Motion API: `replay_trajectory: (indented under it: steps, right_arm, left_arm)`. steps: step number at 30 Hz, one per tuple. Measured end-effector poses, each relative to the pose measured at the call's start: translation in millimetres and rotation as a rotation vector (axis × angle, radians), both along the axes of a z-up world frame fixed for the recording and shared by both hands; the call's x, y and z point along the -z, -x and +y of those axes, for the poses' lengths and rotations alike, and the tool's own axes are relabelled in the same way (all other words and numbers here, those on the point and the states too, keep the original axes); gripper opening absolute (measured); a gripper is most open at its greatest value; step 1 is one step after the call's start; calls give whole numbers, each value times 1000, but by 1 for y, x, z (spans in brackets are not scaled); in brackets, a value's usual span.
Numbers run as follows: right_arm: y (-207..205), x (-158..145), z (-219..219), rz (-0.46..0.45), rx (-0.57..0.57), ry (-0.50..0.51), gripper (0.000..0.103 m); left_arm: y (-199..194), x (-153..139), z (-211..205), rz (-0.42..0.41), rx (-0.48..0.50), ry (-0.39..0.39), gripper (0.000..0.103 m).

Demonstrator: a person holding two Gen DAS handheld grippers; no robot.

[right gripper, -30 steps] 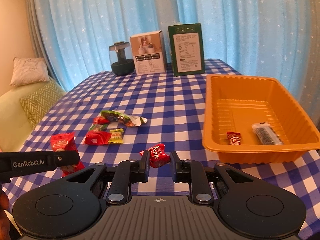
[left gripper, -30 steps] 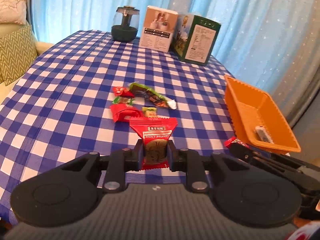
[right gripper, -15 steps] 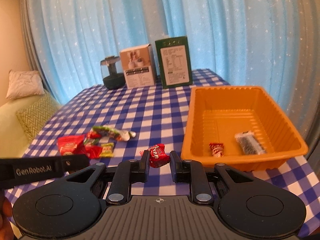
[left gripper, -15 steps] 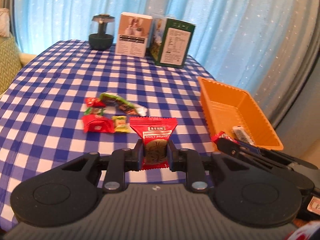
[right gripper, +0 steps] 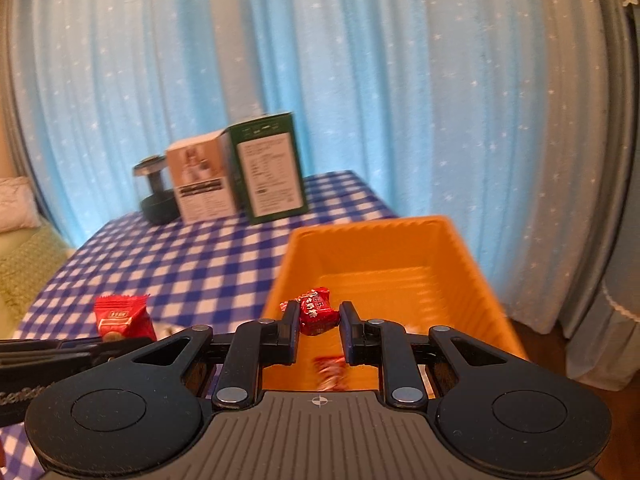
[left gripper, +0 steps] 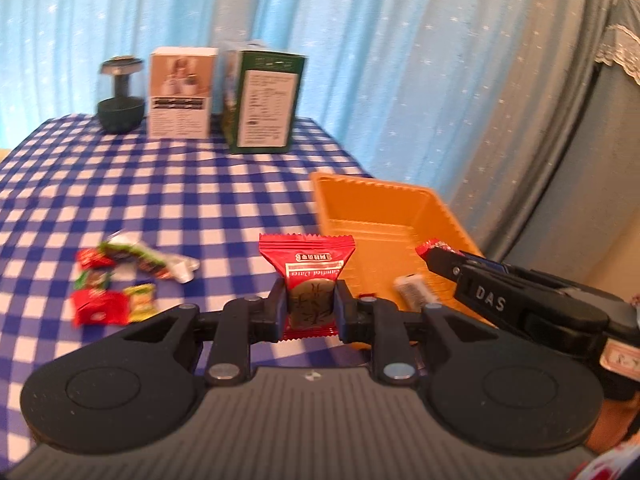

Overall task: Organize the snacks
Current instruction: 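Carry both red snacks into the orange tray and open both tools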

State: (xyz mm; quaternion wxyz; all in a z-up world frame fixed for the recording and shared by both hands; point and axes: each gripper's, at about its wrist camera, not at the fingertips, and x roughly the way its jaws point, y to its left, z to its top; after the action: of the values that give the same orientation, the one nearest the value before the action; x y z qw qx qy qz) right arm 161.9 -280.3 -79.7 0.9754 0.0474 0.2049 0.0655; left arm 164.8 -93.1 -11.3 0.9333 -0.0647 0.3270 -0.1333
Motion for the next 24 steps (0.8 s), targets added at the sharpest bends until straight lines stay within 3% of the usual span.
replay_trajectory:
  steps: [12,24]
  right_arm:
    - [-21,9,-49,33,128,-75,21]
    - [-25,12,-64,53,174,-111,21]
  left_arm:
    - [-36,9,-54,8,116,-37,21]
    - [-65,32,-71,64,161,-22,21]
